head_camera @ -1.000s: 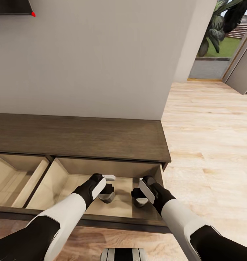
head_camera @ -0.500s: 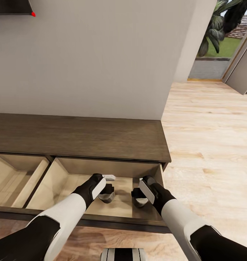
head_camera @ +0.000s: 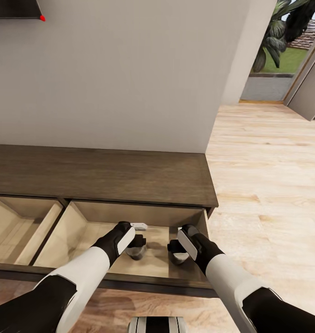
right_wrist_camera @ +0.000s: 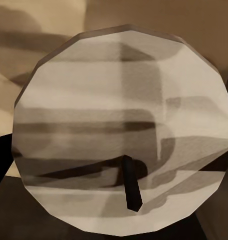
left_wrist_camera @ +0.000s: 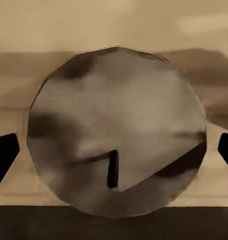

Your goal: Place each of the two pumpkins and all three candles from the living room inside a cabinet in the living room (use any cabinet), then make sure every cabinet is closed, and position the cauldron so it is next to a table in the living room.

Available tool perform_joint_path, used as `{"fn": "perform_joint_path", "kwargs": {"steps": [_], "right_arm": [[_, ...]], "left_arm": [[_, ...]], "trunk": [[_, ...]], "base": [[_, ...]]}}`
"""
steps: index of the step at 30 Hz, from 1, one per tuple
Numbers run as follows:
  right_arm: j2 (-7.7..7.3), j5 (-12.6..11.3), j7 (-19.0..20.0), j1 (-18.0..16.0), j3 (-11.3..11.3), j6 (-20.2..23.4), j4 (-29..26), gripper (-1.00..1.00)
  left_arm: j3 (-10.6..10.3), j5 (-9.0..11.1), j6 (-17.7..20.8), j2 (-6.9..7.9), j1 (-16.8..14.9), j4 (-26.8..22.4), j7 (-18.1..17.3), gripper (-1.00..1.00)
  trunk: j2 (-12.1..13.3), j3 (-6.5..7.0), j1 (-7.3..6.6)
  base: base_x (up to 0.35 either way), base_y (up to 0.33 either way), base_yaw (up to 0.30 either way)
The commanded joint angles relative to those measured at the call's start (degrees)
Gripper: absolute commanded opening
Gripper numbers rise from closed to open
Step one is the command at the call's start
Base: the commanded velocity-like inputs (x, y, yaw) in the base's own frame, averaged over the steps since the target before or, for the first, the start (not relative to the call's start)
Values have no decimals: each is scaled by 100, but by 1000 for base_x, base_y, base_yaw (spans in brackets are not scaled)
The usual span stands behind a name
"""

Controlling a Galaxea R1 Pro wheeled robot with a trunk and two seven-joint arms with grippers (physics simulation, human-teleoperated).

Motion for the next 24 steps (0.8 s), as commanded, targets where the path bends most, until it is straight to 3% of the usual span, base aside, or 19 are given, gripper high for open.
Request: {"fn": "perform_joint_path", "kwargs": {"steps": [1, 11, 24], "right_arm": [[-4, -63, -52, -4, 36, 11, -7, 100], [-4, -48, -50, -4, 36, -256, 4, 100], [4, -45, -50, -2, 36, -292, 11, 100]], "left_arm": [[-23, 56, 15, 0, -3, -5, 50, 100], [-23, 56, 15, 0, -3, -5, 50, 100], [-17, 56, 15, 10, -3, -61, 58, 100]], "trunk": [[-2, -4, -1], [-2, -4, -1], [-2, -4, -1]], "base": [[0, 0, 0], [0, 0, 0], [0, 0, 0]]}}
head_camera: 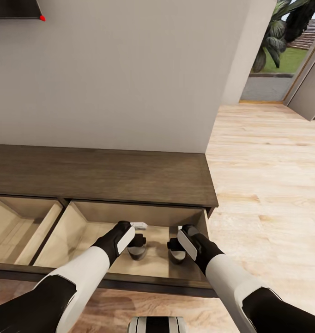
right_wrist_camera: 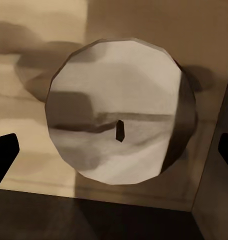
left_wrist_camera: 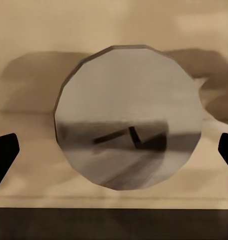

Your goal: Place each of the two pumpkins and all three candles from the living room inside a cabinet in the living room (use any cabinet), then make sure every cabinet is closed, and position the cauldron so it is next to a table in the living room.

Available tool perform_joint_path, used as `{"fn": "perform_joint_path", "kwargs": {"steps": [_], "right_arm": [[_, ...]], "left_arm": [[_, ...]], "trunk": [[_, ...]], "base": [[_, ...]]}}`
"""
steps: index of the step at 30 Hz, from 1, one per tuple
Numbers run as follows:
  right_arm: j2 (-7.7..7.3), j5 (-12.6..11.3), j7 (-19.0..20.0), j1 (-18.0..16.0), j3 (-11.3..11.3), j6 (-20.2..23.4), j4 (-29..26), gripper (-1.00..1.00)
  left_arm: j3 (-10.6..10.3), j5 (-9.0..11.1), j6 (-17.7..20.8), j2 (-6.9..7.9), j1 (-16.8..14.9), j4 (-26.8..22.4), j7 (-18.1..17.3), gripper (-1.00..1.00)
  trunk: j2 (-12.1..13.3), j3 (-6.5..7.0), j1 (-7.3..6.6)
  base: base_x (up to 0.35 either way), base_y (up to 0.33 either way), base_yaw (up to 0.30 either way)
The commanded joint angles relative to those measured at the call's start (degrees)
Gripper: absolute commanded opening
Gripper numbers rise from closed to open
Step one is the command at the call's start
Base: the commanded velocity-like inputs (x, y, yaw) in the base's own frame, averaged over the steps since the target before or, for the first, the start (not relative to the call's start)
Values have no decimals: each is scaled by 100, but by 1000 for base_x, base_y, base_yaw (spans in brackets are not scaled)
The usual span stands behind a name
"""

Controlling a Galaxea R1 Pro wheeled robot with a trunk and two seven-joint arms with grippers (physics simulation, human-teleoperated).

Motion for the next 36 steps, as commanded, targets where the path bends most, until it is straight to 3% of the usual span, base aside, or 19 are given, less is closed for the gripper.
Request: {"fn": "perform_joint_path", "kwargs": {"steps": [1, 7, 36], "right_arm": [[-7, -60, -50, -4, 37, 14, -7, 100], [-13, -58, -45, -5, 37, 14, -14, 100], [-13, -52, -44, -5, 37, 14, -15, 100]], "left_arm": [[-43, 61, 18, 7, -2, -16, 44, 100], [-45, 63, 18, 4, -2, -23, 44, 100], [-4, 146, 53, 18, -10, -4, 38, 100]], "trunk": [[-2, -4, -1], [-2, -4, -1], [37, 638, -76]], "base": [[0, 0, 0], [0, 0, 0], [-3, 0, 0]]}}
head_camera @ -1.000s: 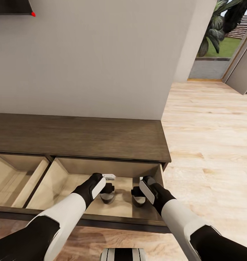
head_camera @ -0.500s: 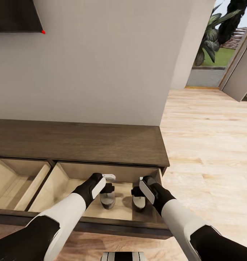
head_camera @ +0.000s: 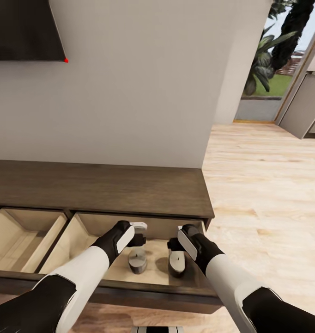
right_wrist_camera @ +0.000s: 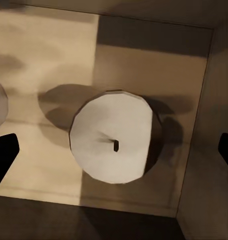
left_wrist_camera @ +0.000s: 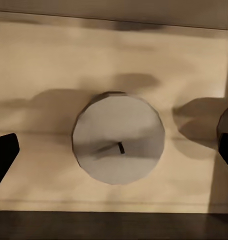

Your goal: Place each of the two pumpkins and all three candles from the living room inside a cabinet in the living room (use any cabinet), then make sure every cabinet is closed, and position the cauldron so it is next to a table in the living room.

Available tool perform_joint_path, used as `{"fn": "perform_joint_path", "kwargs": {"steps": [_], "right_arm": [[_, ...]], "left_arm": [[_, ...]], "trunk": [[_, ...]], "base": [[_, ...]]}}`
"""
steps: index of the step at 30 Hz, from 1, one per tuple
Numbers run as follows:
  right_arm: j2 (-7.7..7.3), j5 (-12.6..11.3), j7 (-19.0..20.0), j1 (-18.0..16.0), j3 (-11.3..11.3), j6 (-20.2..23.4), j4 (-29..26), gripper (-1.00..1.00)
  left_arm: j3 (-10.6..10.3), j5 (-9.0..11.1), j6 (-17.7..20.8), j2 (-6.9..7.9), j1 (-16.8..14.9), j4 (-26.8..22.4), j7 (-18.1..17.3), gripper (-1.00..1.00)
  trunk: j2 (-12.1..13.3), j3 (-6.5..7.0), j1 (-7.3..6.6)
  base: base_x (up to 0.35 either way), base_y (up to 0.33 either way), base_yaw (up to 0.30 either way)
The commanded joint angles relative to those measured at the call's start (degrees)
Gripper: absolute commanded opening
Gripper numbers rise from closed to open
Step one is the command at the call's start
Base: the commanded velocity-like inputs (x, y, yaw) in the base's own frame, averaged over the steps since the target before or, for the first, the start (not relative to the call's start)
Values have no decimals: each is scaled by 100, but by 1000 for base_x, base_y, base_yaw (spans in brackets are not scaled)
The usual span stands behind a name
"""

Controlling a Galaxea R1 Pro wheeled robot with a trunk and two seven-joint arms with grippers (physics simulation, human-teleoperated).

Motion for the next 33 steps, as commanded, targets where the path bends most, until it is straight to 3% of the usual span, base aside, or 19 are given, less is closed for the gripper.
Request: {"fn": "perform_joint_path", "kwargs": {"steps": [1, 33], "right_arm": [[-4, -61, -51, -4, 36, 14, -7, 100], [-4, -61, -24, -4, 45, 11, -15, 100]], "left_arm": [[-42, 62, 18, 4, -3, -7, 46, 100], [-26, 65, 18, 5, -4, 42, 46, 100]], "trunk": [[0, 18, -4], [42, 727, -87]], "base": [[-108, 0, 0], [-63, 0, 0]]}}
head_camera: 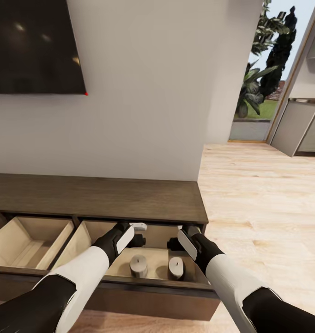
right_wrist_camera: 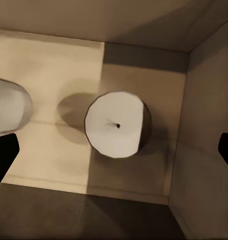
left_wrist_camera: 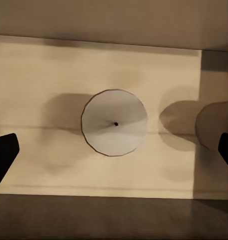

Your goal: Place each of the two pumpkins and all three candles from the living room inside a cabinet in the living room (use any cabinet), then make sure every cabinet is closed, and position the cauldron so it is next to a table in the living room.

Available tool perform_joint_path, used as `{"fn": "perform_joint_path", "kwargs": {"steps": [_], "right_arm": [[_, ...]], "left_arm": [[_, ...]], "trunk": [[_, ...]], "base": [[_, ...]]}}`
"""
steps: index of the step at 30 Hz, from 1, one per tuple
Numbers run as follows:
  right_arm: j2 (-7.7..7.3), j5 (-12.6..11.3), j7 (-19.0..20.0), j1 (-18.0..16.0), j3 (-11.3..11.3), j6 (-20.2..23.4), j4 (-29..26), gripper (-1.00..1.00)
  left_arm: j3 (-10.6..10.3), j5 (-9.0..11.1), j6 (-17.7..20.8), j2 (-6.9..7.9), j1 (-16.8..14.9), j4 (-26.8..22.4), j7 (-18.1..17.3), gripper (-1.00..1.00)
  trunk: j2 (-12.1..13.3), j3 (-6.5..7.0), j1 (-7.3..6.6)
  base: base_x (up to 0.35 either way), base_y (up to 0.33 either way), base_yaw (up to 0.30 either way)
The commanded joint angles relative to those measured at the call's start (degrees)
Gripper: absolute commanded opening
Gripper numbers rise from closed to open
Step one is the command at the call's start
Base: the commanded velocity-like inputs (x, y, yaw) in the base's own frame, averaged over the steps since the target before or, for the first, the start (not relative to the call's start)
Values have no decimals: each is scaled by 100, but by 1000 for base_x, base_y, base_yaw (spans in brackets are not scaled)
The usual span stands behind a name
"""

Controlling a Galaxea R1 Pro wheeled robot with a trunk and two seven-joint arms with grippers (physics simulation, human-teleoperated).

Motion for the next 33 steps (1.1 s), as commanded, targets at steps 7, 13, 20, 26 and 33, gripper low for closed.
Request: {"fn": "perform_joint_path", "kwargs": {"steps": [7, 13, 20, 26, 33], "right_arm": [[-4, -61, -51, -4, 36, 8, -7, 100], [-4, -61, -51, -4, 36, 8, -7, 100], [-4, -61, -51, -4, 36, 8, -7, 100], [-4, -61, -51, -4, 36, -26, -7, 100], [-4, -61, -51, -4, 36, -89, -7, 100]], "left_arm": [[-40, 61, 18, 3, -2, -7, 45, 100], [-40, 61, 18, 3, -2, -7, 45, 100], [-40, 61, 18, 3, -2, -7, 45, 100], [-40, 65, 18, 3, -2, -7, 45, 100], [-40, 62, 18, 5, -1, -7, 45, 100]], "trunk": [[8, 150, -19], [16, 283, -35], [25, 438, -53], [33, 571, -68], [42, 726, -87]], "base": [[-19, 0, 0], [-1, 0, 0], [0, 0, 0], [0, 0, 0], [0, 0, 0]]}}
